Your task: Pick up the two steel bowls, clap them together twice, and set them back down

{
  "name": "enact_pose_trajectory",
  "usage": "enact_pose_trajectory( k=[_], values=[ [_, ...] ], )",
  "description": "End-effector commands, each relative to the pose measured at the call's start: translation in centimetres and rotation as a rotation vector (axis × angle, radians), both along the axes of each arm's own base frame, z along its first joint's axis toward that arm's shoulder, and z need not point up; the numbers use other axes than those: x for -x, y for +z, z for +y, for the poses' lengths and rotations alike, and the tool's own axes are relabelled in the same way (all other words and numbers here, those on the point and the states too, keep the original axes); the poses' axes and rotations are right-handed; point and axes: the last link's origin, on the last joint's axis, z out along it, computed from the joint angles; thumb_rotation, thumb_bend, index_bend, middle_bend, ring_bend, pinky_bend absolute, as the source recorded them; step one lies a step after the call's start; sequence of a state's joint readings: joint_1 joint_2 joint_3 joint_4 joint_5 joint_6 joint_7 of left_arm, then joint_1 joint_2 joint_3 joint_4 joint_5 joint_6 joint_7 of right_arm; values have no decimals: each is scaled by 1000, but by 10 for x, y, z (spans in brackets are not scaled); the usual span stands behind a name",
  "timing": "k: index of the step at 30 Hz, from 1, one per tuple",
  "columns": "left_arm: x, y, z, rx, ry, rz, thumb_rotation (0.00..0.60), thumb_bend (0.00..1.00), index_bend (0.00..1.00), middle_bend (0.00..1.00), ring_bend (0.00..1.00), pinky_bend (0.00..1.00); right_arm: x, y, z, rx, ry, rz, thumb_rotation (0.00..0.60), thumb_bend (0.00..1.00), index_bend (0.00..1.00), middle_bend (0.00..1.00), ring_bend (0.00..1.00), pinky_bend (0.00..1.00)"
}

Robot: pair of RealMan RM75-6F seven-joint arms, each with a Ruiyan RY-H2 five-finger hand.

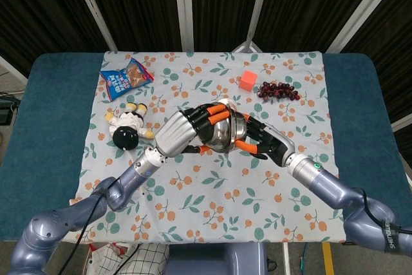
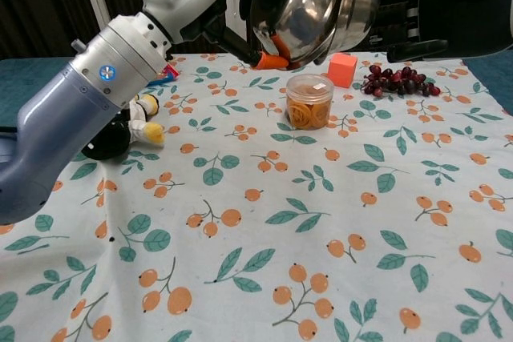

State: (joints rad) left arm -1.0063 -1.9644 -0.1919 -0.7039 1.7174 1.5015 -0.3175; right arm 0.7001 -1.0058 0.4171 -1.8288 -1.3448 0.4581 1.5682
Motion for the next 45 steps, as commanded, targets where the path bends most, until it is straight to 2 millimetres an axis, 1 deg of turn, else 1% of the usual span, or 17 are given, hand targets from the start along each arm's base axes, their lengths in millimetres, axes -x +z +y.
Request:
enact_pose_trajectory(
  k=[1, 10, 13, 19, 23, 30, 34, 37, 45],
  values=[
    [-3, -1, -2, 0, -17, -9, 600, 318, 450, 533, 409, 584, 1, 3, 0, 7, -7, -3, 600, 442, 876, 799, 871, 1000],
    [-3, 1, -1, -16, -33, -18, 600, 318, 451, 533, 409, 584, 7, 7, -1, 12, -28, -7, 600, 444, 876, 799, 871, 1000],
    [-2, 4, -2, -25, -44, -29, 600, 318, 452, 534, 409, 584, 11, 11, -4, 24, -37, -9, 600, 444, 876, 799, 871, 1000],
    [2, 19, -5, -61, -76, -58, 600, 321, 455, 535, 409, 584, 26, 21, -16, 64, -70, 15, 600, 444, 876, 799, 871, 1000],
    [8, 27, 0, -80, -59, -47, 600, 321, 453, 535, 409, 584, 37, 26, -21, 80, -92, 33, 600, 445, 876, 799, 871, 1000],
    [7, 32, -1, -87, -65, -51, 600, 321, 456, 535, 409, 584, 46, 30, -25, 81, -129, 27, 600, 444, 876, 799, 871, 1000],
    [4, 29, 0, -92, -67, -31, 600, 337, 457, 537, 409, 584, 44, 27, -23, 68, -123, 17, 600, 445, 876, 799, 871, 1000],
    [1, 22, 3, -82, -54, -9, 600, 368, 457, 537, 409, 584, 38, 23, -17, 51, -93, 13, 600, 445, 876, 799, 871, 1000],
    [-7, 9, 7, -74, -42, 19, 600, 370, 466, 537, 409, 584, 17, 15, 3, 10, -10, 12, 600, 447, 877, 799, 871, 1000]
  ],
)
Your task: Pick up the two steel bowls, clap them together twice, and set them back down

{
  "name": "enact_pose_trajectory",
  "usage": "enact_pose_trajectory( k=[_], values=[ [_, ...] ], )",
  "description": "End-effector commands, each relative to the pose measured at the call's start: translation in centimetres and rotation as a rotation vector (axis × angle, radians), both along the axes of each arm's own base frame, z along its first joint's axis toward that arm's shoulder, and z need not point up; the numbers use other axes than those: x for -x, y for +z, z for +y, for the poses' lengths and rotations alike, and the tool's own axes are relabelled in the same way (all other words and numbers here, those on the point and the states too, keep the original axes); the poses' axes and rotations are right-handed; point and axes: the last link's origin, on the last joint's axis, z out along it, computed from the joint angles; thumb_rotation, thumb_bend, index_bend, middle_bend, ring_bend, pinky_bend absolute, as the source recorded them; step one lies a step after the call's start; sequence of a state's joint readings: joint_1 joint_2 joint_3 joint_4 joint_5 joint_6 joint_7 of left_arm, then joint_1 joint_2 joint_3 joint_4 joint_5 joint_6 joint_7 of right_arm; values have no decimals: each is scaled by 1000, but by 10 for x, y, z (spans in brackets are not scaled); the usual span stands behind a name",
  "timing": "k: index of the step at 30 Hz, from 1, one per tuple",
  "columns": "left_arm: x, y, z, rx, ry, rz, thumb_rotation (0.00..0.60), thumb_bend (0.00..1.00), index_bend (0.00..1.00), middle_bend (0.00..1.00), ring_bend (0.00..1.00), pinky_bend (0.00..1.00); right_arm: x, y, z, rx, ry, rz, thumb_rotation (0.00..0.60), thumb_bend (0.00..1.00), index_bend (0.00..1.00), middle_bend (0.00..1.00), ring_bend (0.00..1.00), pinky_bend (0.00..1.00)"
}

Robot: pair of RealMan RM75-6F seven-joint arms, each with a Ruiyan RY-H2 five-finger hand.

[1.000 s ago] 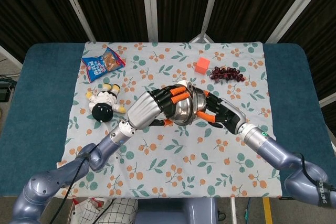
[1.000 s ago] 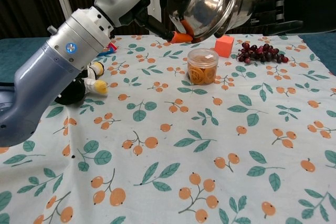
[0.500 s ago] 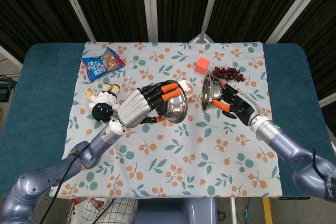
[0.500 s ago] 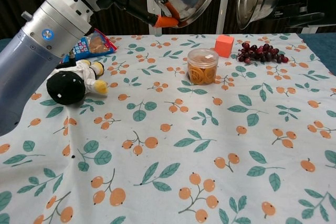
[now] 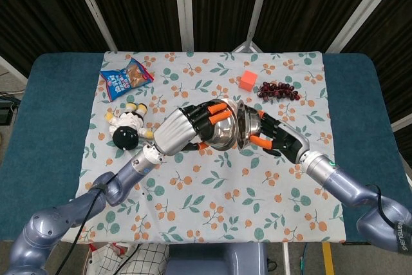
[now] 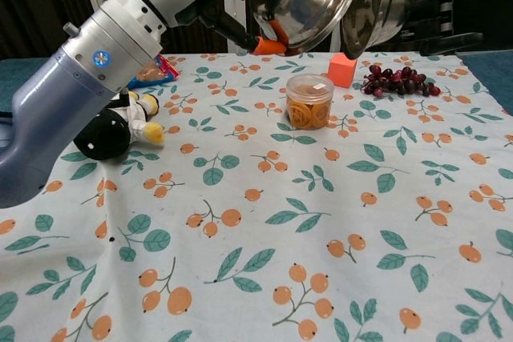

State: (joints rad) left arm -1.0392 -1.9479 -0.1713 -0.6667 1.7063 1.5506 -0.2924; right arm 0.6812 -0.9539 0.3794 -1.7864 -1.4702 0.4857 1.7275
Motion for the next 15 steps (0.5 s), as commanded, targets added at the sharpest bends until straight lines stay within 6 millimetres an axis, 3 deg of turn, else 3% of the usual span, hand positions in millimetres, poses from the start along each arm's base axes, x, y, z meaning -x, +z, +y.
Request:
enact_pose_trajectory(
  k=[1, 15],
  values=[
    [-3, -5, 1, 13, 7, 1, 600, 370, 466, 536, 409, 584, -7, -2, 7, -11, 27, -1, 600, 447, 876, 799, 871, 1000],
    [-20, -20, -8, 65, -15, -36, 600, 370, 467, 537, 409, 584, -13, 2, 14, 4, 17, -3, 600, 451, 876, 799, 871, 1000]
  ],
)
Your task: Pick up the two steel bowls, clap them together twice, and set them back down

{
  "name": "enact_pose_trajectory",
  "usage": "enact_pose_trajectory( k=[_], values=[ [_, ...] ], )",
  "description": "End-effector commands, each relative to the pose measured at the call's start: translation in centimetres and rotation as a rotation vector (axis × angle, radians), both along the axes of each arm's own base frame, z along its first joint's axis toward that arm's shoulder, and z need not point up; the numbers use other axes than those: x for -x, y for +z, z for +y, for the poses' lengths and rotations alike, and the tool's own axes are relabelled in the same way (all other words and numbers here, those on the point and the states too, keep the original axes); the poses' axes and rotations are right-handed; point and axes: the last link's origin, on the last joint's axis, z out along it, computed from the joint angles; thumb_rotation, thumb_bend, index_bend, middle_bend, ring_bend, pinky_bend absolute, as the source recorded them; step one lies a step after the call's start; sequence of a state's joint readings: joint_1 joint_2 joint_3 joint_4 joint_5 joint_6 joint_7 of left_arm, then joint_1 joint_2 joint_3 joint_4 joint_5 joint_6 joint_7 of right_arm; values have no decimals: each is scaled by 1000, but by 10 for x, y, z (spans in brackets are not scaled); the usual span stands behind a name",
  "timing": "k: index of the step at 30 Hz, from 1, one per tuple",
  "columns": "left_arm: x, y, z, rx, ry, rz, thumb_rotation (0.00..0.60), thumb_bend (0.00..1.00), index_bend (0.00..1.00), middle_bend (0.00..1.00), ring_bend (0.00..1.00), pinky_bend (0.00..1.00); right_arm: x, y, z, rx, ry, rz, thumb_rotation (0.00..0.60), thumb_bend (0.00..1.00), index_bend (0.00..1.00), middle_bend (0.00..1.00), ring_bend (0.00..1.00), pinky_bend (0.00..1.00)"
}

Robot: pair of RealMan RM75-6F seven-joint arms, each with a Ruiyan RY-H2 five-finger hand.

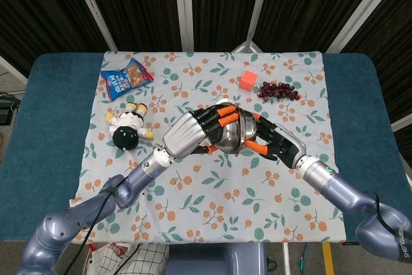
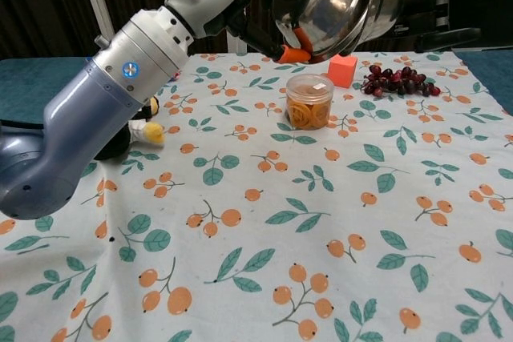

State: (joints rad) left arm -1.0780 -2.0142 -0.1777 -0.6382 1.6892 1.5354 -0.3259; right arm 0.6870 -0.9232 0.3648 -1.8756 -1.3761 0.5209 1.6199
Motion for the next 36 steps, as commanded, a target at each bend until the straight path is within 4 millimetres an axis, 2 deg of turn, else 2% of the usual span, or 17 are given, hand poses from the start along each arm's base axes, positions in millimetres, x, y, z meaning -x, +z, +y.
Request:
enact_pose_trajectory(
  k=[1, 7, 11, 14, 18, 22, 27, 31, 36],
  values=[
    [-2, -1, -1, -2, -5, -1, 600, 370, 467, 537, 409, 584, 0, 1, 1, 2, 0, 3, 600, 451, 876, 799, 871, 1000],
    [2, 1, -2, -17, -16, 10, 600, 370, 470, 539, 409, 584, 4, 8, 0, 25, -12, 8, 600, 451, 876, 799, 871, 1000],
    [17, 13, -1, -57, -33, 50, 600, 371, 468, 537, 409, 584, 17, 19, -7, 63, -42, 27, 600, 452, 876, 799, 871, 1000],
    [30, 24, 2, -20, 11, 30, 600, 370, 465, 536, 409, 584, 31, 30, -17, 117, -48, 74, 600, 453, 876, 799, 871, 1000],
    [45, 43, 4, 39, 83, 27, 600, 370, 464, 536, 409, 585, 62, 46, -39, 304, 65, 323, 600, 453, 876, 799, 871, 1000],
    [56, 55, -1, 82, 147, 84, 600, 369, 462, 535, 409, 585, 92, 50, -56, 575, 225, 674, 600, 453, 876, 799, 871, 1000],
    [71, 59, -11, 186, 276, 185, 600, 370, 460, 534, 409, 585, 121, 31, -57, 758, 334, 1061, 600, 453, 876, 799, 871, 1000],
    [82, 51, -19, 290, 388, 271, 600, 371, 456, 534, 409, 583, 147, 10, -45, 743, 435, 1285, 600, 454, 866, 799, 867, 1000],
    [99, 33, -29, 387, 476, 407, 600, 371, 431, 520, 402, 568, 176, -17, -28, 650, 540, 1445, 600, 454, 811, 788, 828, 1000]
  ],
)
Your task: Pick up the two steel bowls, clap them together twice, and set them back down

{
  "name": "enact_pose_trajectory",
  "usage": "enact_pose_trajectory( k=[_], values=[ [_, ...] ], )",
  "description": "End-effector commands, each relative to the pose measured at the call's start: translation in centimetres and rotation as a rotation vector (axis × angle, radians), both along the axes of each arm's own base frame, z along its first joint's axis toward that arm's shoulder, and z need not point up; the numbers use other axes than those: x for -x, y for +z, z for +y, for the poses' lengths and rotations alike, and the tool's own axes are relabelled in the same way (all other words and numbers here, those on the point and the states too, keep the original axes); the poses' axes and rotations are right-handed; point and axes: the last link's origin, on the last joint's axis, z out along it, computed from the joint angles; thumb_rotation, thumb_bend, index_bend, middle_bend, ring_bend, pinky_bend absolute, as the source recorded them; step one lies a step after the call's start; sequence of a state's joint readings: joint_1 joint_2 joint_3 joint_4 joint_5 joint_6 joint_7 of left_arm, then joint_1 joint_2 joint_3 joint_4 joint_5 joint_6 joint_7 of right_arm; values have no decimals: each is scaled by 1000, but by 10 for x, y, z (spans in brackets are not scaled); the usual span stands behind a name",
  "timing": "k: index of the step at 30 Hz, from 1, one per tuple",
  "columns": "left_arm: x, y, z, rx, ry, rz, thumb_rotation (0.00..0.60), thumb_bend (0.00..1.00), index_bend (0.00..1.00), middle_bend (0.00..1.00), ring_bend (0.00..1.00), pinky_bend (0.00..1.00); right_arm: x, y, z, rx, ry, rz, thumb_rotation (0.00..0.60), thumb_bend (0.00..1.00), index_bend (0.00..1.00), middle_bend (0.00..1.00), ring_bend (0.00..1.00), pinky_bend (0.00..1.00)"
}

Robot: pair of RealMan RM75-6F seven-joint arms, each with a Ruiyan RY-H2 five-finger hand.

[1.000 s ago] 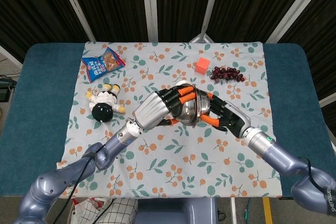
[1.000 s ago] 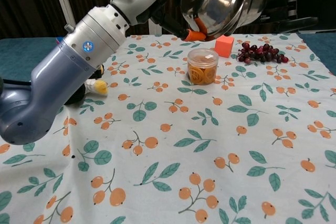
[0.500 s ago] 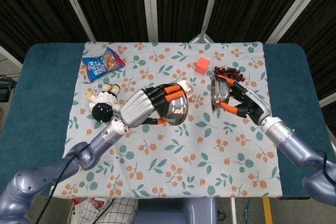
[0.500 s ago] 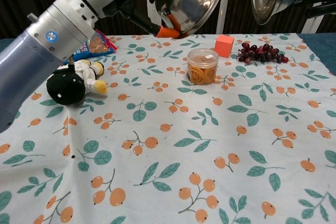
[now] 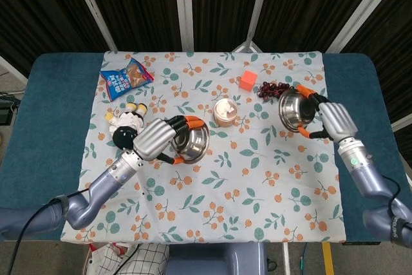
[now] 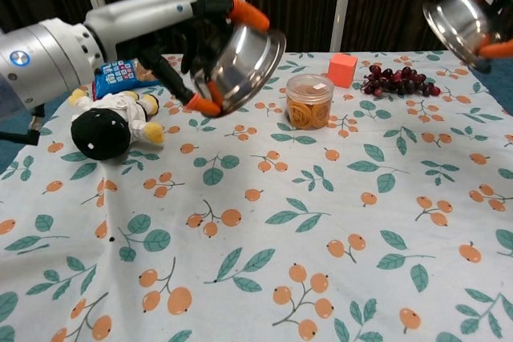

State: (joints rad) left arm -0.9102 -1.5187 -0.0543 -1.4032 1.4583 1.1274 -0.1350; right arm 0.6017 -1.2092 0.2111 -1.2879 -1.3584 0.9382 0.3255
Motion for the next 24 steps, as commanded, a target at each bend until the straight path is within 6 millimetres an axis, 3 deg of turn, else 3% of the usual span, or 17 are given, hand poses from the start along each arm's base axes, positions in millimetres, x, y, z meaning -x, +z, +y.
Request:
enact_pose_trajectory(
  k=[1, 8, 18, 21, 24],
  values=[
    [23, -12, -10, 76, 82, 142, 600, 371, 428, 516, 399, 563, 43, -39, 24, -29, 4, 249, 600, 453, 803, 782, 823, 1000],
    [36, -32, -16, 102, 93, 243, 600, 371, 424, 510, 386, 524, 59, -57, 37, -104, 27, 343, 600, 454, 741, 733, 775, 973],
    [47, -46, -14, 118, 92, 325, 600, 356, 406, 498, 382, 511, 57, -72, 58, -173, 43, 320, 600, 454, 664, 674, 721, 936],
    [48, -47, -15, 121, 84, 344, 600, 310, 352, 456, 366, 493, 57, -75, 61, -193, 24, 296, 600, 454, 518, 584, 648, 894],
    [50, -48, -16, 126, 82, 362, 600, 235, 136, 344, 311, 473, 56, -77, 63, -203, 27, 282, 600, 453, 269, 408, 496, 831]
  ],
)
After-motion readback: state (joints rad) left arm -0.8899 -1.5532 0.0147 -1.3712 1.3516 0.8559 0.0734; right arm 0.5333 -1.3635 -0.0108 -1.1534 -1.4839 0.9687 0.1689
